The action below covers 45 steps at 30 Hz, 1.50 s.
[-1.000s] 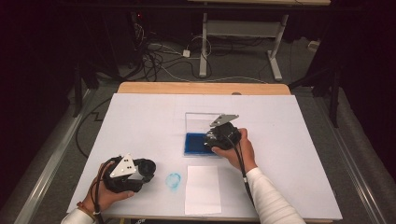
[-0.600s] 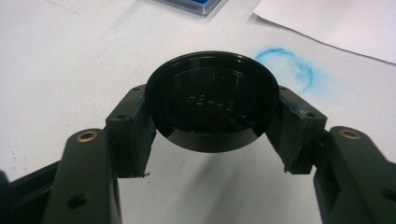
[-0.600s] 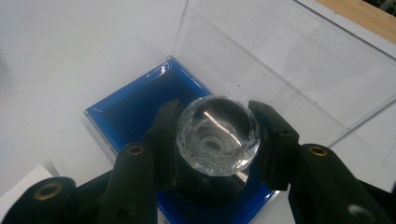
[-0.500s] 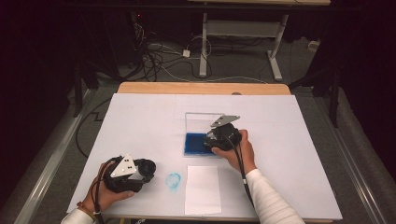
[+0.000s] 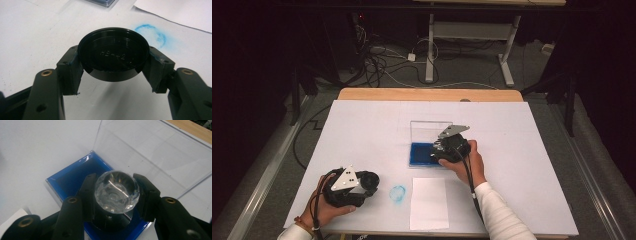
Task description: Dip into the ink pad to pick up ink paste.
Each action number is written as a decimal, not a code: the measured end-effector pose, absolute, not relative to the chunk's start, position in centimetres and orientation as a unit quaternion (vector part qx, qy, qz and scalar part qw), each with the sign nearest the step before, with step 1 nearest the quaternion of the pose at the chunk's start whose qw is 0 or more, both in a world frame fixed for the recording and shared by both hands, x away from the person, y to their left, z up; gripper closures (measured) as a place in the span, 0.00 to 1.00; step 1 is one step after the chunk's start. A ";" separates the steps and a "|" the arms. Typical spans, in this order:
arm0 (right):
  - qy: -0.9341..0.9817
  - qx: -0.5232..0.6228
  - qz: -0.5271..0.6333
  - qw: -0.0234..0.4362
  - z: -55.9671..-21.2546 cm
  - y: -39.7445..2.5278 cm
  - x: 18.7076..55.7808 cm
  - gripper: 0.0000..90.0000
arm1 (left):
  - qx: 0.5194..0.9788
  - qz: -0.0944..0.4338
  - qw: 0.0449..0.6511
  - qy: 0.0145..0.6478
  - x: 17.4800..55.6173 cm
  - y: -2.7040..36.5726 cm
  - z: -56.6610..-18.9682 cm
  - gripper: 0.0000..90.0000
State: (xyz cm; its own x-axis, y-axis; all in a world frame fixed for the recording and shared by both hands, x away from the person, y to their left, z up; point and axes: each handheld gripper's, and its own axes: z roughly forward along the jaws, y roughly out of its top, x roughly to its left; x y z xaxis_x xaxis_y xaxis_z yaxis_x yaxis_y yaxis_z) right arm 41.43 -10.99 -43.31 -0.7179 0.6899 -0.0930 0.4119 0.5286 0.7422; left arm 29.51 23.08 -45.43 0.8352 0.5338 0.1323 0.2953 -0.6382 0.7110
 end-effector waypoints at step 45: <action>0.866 0.306 0.342 0.200 -43.2 -10.7 41.4 0.63 | 0.887 0.169 0.364 0.230 29.5 23.1 -45.2 0.41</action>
State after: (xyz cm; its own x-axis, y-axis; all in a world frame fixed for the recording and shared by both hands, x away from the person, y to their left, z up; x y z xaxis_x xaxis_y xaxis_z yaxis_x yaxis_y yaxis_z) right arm 41.42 -10.68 -43.20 -0.7320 0.6673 -0.1373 0.3933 0.5785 0.7146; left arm 29.53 23.11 -45.20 0.8374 0.5305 0.1316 0.2853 -0.6297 0.7225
